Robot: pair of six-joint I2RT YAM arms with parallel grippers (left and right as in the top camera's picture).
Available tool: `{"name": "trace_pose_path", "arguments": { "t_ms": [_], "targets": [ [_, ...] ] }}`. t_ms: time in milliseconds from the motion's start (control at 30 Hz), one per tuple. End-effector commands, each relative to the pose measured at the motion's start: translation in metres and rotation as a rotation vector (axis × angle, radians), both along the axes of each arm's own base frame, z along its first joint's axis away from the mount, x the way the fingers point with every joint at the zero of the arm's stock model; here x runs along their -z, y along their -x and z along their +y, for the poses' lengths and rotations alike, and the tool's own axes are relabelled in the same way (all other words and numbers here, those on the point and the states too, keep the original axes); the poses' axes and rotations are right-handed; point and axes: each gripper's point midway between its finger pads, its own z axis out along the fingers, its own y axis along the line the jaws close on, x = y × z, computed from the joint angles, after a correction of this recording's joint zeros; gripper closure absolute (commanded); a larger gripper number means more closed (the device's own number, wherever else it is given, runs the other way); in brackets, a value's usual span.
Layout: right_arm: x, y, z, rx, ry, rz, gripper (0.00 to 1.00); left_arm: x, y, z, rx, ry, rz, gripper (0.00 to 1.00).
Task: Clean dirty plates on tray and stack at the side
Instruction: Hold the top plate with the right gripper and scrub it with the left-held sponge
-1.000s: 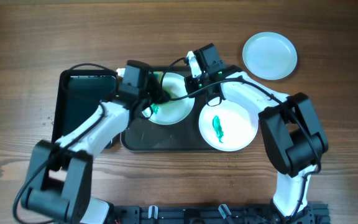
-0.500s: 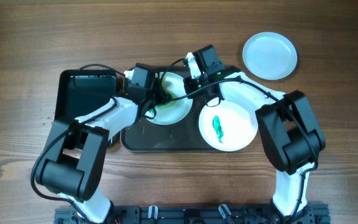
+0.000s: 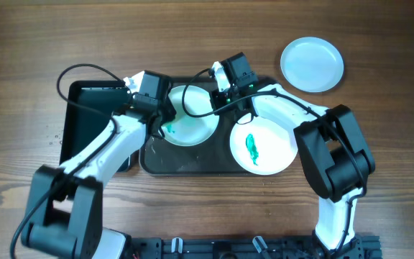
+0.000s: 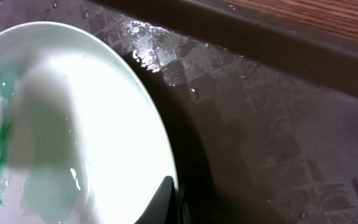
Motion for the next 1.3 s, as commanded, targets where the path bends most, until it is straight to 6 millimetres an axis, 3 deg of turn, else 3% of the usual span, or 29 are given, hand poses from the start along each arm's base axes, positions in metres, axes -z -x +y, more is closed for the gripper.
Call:
{"name": "trace_pose_path", "arguments": {
  "t_ms": [0,100,233,333,400,467,567,633,767,867,1100,1267],
  "targets": [
    [0.007,-0.004,-0.008,0.021,0.027,-0.005,0.95,-0.004,0.008,-0.036,0.136,0.172,0.028,0.96],
    [0.007,-0.004,-0.008,0.021,0.026,-0.006,0.95,0.001,0.014,-0.061,0.215,0.286,0.065,0.96],
    [0.007,-0.004,-0.008,0.022,0.025,-0.005,0.95,0.041,0.016,-0.077,0.246,0.3,0.139,0.96],
    [0.007,-0.005,-0.007,0.021,0.025,-0.007,0.95,0.073,0.024,-0.07,0.238,0.255,0.217,0.96],
    [0.007,-0.005,-0.007,0.021,0.023,-0.011,0.95,0.093,0.026,-0.053,0.245,0.144,0.242,0.96],
    [0.006,-0.006,-0.007,0.021,0.023,-0.012,0.95,0.099,0.027,-0.03,0.19,0.024,0.254,0.96],
    [0.006,-0.006,-0.007,0.015,0.025,-0.016,0.96,0.096,0.024,0.011,0.093,-0.194,0.234,0.96],
    [0.006,-0.006,-0.007,0.001,0.03,-0.022,0.96,0.092,0.024,0.027,0.057,-0.28,0.226,0.96],
    [0.006,-0.007,-0.008,0.004,0.036,-0.027,0.96,0.074,0.019,0.047,-0.01,-0.395,0.175,0.96],
    [0.007,-0.007,-0.009,0.006,0.037,-0.026,0.96,0.05,0.012,0.065,-0.071,-0.51,0.104,0.96],
    [0.007,-0.007,-0.01,0.009,0.042,-0.029,0.96,0.026,0.003,0.072,-0.118,-0.551,0.026,0.96],
    [0.008,-0.008,-0.013,0.017,0.058,-0.033,0.96,0.009,-0.009,0.063,-0.127,-0.483,-0.053,0.96]
  ]
}}
